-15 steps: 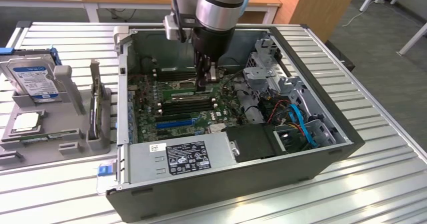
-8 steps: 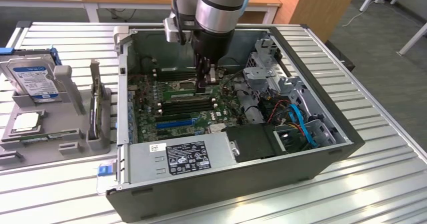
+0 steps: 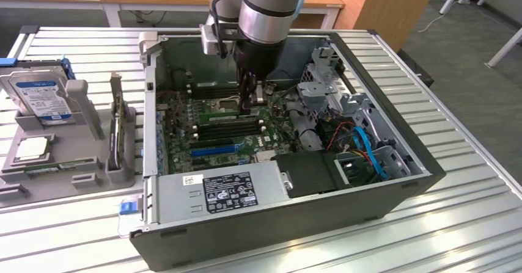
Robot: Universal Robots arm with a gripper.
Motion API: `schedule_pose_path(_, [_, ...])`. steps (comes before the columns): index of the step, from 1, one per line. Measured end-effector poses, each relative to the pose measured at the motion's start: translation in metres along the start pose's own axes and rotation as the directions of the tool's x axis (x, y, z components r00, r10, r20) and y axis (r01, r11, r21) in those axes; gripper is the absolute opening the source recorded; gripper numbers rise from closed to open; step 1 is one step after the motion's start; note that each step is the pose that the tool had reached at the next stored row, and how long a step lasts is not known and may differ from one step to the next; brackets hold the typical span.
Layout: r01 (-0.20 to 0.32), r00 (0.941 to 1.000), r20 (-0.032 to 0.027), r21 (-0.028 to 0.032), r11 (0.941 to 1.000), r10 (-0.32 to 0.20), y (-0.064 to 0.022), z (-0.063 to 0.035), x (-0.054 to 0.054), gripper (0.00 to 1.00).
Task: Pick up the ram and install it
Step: 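Insert the ram into the slot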
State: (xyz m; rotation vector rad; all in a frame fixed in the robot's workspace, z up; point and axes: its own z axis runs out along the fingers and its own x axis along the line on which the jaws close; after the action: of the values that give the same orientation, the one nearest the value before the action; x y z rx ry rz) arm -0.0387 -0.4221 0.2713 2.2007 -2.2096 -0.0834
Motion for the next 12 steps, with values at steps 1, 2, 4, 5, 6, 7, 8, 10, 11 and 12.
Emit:
schedule_pose_path(1, [0.0, 1.0, 0.0, 0.0, 1.0, 0.0, 0.0, 0.0006, 0.0, 0.11])
schedule_pose_path(2, [0.0, 1.0, 0.0, 0.0, 1.0, 0.0, -0.0001, 0.0012, 0.0, 0.11])
schedule_pose_path(4, [0.0, 1.0, 0.0, 0.0, 1.0, 0.0, -0.0001, 0.0023, 0.0, 0.11])
schedule_pose_path(5, [0.0, 1.0, 0.0, 0.0, 1.0, 0.0, -0.0001, 0.0029, 0.0001, 0.11])
schedule_pose_path(6, [0.0, 1.0, -0.0001, 0.0, 1.0, 0.0, -0.0002, 0.0034, 0.0001, 0.11])
schedule_pose_path(7, [0.0, 1.0, 0.0, 0.0, 1.0, 0.0, -0.0002, 0.0039, 0.0001, 0.11])
schedule_pose_path(8, [0.0, 1.0, 0.0, 0.0001, 1.0, 0.0, -0.0003, 0.0044, 0.0001, 0.11])
schedule_pose_path(10, [0.0, 1.0, 0.0, -0.0001, 1.0, 0.0, -0.0003, 0.0054, 0.0001, 0.11])
schedule_pose_path(11, [0.0, 1.0, 0.0, 0.0, 1.0, 0.0, -0.0003, 0.0059, 0.0001, 0.11])
schedule_pose_path(12, [0.0, 1.0, 0.0, 0.0, 1.0, 0.0, -0.0003, 0.0065, 0.0001, 0.11])
